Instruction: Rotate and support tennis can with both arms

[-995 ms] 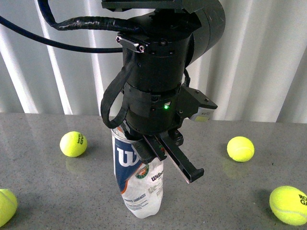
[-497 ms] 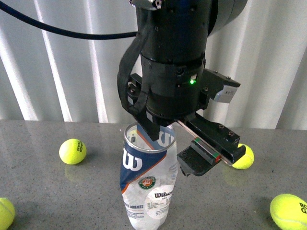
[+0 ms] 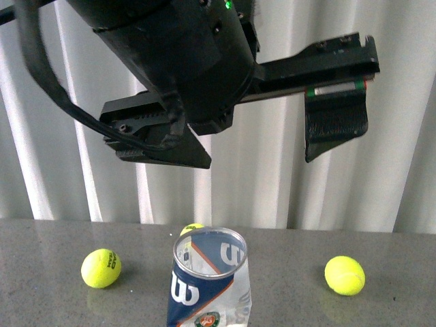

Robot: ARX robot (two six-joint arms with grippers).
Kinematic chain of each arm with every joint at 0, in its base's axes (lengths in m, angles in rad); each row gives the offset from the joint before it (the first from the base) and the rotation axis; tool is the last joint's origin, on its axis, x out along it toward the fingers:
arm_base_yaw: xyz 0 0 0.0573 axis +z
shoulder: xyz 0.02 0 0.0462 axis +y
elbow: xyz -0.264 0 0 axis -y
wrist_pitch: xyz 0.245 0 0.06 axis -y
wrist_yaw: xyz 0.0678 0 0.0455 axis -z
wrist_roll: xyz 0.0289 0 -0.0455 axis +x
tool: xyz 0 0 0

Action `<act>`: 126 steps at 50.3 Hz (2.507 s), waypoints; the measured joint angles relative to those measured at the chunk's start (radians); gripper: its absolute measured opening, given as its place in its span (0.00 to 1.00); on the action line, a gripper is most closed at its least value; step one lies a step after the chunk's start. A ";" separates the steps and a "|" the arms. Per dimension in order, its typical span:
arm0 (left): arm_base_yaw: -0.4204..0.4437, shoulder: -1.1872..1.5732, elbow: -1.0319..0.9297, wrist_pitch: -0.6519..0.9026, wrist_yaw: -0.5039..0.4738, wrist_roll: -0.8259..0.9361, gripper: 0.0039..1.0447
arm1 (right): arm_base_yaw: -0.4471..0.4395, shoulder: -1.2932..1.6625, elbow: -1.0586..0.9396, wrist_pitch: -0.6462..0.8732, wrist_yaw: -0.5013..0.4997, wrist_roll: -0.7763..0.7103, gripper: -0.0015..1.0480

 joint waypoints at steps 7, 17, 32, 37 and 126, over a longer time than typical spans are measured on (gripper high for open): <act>0.000 -0.010 -0.010 0.004 -0.001 -0.080 0.94 | 0.000 0.000 0.000 0.000 0.000 0.000 0.93; 0.000 -0.072 -0.263 0.491 -0.340 0.076 0.78 | 0.000 0.000 0.000 0.000 0.000 0.000 0.93; 0.176 -0.390 -0.812 1.083 -0.343 0.300 0.33 | -0.001 0.000 0.000 -0.001 -0.004 0.000 0.93; 0.225 -0.449 -0.921 1.100 -0.286 0.311 0.18 | -0.001 0.000 0.000 -0.001 -0.003 0.000 0.93; 0.594 -1.353 -1.345 0.659 0.075 0.327 0.03 | -0.001 0.000 0.000 -0.001 0.000 0.000 0.93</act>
